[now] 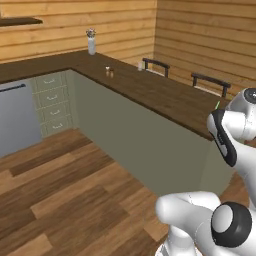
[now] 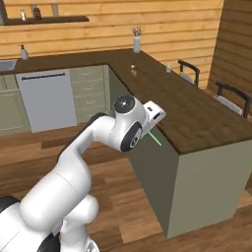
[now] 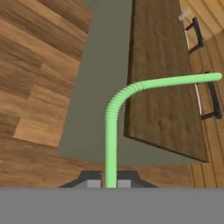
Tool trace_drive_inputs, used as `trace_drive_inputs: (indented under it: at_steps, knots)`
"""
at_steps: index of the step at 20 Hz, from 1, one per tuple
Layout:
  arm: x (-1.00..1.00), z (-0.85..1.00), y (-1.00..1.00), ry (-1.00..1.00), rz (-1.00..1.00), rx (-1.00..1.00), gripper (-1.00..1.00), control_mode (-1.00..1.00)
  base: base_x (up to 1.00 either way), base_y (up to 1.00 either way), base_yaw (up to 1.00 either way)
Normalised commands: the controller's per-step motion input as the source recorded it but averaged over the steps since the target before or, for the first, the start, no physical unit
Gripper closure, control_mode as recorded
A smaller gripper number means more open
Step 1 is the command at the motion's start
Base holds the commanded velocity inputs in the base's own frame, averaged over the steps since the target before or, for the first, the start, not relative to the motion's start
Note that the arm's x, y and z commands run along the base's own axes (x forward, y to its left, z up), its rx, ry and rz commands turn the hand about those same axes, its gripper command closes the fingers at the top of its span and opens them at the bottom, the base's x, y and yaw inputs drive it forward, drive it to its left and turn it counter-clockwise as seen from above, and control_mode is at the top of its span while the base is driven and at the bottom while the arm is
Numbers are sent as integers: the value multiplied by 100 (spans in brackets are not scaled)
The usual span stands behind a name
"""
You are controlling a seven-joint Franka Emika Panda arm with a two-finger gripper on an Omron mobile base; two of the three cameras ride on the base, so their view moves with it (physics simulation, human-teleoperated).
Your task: Take a straw from the drawer in front and place it inside the glass cup on the dining counter.
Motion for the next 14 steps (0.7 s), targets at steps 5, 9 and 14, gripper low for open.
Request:
trace_drive_inputs:
  at_steps: [5,9,14]
  knots:
    - [0,0,0,0,0,0,100,100,12,-100,0]
    - [0,0,0,0,0,0,100,100,11,-100,0]
    - [0,0,0,0,0,0,100,100,18,-100,1]
